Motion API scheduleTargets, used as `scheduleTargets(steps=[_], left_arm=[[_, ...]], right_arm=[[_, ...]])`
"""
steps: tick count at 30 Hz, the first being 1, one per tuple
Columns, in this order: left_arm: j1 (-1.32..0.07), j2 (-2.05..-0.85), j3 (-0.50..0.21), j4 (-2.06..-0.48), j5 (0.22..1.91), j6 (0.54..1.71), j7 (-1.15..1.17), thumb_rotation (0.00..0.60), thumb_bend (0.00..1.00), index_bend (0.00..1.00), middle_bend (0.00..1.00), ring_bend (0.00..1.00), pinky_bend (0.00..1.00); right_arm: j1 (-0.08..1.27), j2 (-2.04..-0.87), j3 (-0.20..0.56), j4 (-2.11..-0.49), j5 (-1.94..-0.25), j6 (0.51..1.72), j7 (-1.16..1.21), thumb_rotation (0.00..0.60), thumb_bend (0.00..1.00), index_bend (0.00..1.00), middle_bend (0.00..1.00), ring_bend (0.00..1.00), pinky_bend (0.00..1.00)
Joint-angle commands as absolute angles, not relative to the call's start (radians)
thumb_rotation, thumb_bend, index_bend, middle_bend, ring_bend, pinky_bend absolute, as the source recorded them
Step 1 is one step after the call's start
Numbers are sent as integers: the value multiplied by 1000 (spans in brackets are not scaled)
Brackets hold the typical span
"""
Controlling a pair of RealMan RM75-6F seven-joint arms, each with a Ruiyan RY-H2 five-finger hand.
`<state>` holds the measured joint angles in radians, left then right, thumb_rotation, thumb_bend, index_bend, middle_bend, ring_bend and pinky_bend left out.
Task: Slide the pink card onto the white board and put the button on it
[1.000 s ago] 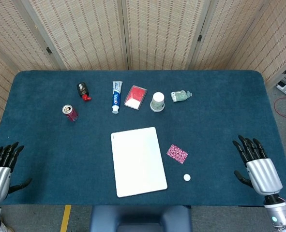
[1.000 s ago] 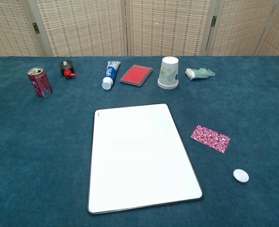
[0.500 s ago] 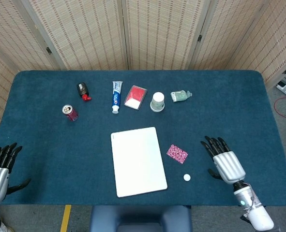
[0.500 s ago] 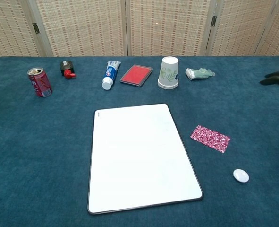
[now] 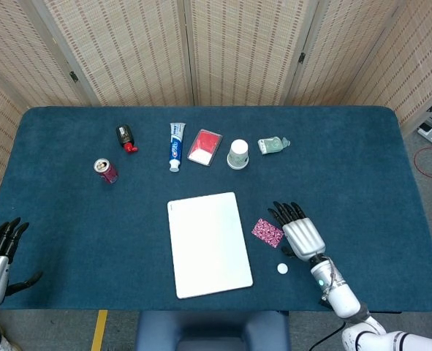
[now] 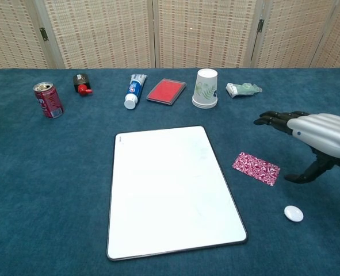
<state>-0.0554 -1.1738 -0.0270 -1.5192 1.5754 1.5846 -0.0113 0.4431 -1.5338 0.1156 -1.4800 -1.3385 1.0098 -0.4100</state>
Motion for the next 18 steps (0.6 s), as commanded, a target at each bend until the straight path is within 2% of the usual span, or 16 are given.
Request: scheduleTargets(steps=[1, 18], left_arm=[[-56, -1174, -29, -1516, 1573, 1585, -14, 600, 140, 106, 74, 86, 0], [-49, -1176, -29, -1499, 1563, 1583, -30, 600, 140, 106, 74, 86, 0]], right_arm=[[465, -1569, 121, -1450, -1323, 995, -425, 600, 270, 0, 0, 0, 0], [514, -1661, 108, -1346, -1283, 973, -428, 600, 269, 0, 0, 0, 0]])
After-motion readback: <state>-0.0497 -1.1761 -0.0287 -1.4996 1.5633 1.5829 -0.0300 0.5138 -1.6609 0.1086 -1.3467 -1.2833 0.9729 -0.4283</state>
